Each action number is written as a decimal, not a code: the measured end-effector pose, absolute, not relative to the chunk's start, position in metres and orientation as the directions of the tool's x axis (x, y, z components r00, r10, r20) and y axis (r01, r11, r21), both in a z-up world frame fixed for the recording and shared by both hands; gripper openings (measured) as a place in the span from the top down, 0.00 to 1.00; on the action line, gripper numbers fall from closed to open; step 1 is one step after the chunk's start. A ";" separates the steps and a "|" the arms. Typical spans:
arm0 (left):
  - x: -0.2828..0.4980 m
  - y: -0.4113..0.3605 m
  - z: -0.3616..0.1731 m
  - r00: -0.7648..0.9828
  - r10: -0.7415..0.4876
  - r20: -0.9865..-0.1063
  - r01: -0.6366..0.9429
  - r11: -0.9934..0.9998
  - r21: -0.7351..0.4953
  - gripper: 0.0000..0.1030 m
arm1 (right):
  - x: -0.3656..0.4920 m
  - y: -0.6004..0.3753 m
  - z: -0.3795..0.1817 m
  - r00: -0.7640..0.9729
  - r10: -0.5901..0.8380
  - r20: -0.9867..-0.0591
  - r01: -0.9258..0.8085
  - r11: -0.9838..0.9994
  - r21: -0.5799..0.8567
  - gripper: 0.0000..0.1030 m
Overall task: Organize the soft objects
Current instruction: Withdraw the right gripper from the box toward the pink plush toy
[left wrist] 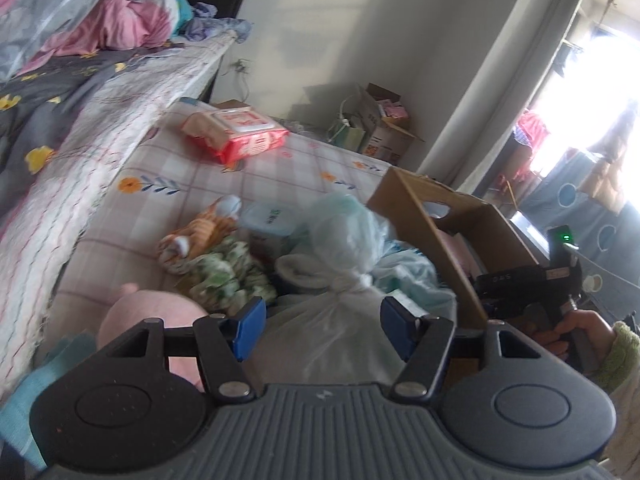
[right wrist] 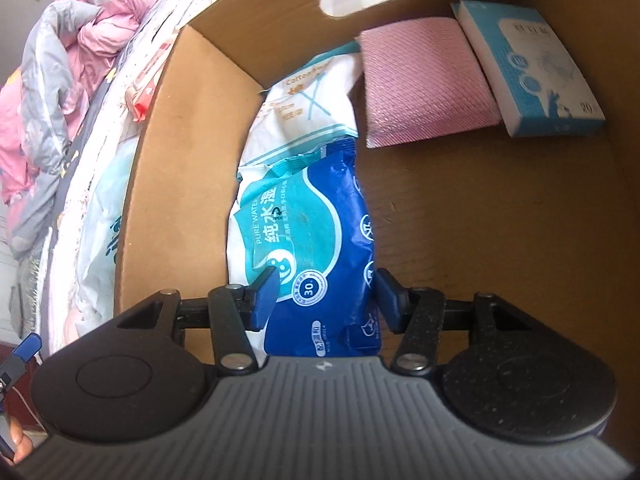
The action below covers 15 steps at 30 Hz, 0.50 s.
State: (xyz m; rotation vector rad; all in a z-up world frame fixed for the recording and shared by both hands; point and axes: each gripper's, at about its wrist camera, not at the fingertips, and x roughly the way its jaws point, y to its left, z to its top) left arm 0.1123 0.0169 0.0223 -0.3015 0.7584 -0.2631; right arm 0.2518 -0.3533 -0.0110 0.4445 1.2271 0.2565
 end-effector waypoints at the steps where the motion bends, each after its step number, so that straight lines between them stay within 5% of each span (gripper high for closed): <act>1: 0.109 0.022 0.021 0.701 -0.326 -0.634 0.112 0.929 -0.354 0.35 | 0.251 -0.352 -0.009 0.326 0.413 -0.851 0.045 0.892 0.450 0.46; 7: 0.090 0.047 0.017 0.725 -0.259 -0.638 0.054 0.945 -0.323 0.28 | 0.232 -0.355 0.012 0.393 0.355 -0.848 0.047 0.913 0.404 0.29; 15: 0.071 0.063 0.012 0.717 -0.222 -0.661 0.028 0.957 -0.290 0.21 | 0.188 -0.354 0.077 0.591 0.263 -0.763 0.025 0.939 0.343 0.28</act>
